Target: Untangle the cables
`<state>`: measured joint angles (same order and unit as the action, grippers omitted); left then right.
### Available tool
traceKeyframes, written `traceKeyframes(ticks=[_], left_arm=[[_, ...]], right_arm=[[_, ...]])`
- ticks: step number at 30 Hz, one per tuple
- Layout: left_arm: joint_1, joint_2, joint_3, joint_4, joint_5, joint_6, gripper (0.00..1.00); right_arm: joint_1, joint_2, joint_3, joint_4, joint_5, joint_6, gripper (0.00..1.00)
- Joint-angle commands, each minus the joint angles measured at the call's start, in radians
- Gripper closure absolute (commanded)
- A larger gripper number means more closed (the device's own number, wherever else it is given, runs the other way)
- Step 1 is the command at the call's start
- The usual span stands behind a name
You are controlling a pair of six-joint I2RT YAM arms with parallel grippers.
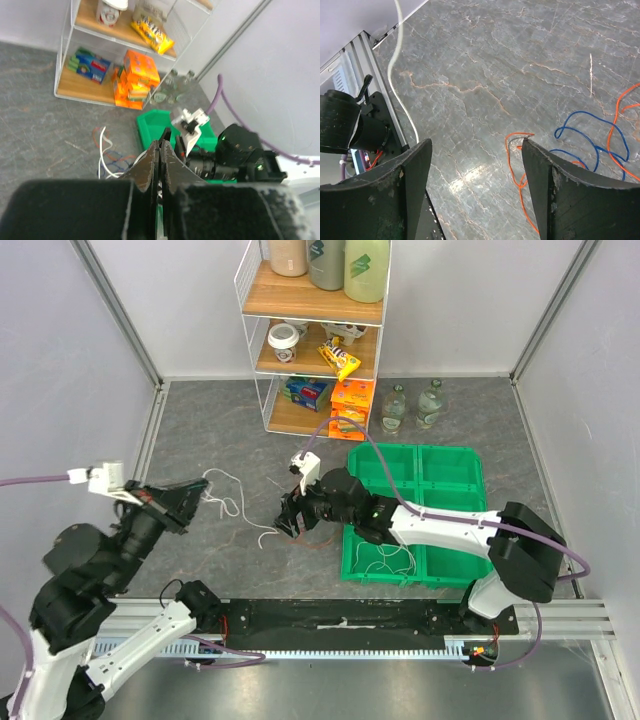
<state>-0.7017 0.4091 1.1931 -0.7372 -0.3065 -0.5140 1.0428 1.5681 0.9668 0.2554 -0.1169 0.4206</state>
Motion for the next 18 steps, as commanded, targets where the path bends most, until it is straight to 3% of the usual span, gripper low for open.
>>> traceKeyframes(ticks=[1, 7, 11, 18], left_arm=[[0.004, 0.013, -0.134, 0.05, 0.07, -0.064, 0.98], [0.004, 0.023, -0.367, 0.062, 0.089, -0.139, 0.98], [0.005, 0.039, -0.509, 0.053, 0.056, -0.196, 0.98], [0.005, 0.019, -0.616, 0.03, 0.116, -0.371, 0.98]], right_arm=[[0.0, -0.072, 0.021, -0.016, 0.035, 0.053, 0.2], [-0.003, -0.167, -0.051, -0.084, 0.137, 0.055, 0.16], [-0.003, -0.16, -0.099, -0.059, 0.12, 0.081, 0.15], [0.013, -0.057, -0.129, 0.042, 0.031, 0.182, 0.28]])
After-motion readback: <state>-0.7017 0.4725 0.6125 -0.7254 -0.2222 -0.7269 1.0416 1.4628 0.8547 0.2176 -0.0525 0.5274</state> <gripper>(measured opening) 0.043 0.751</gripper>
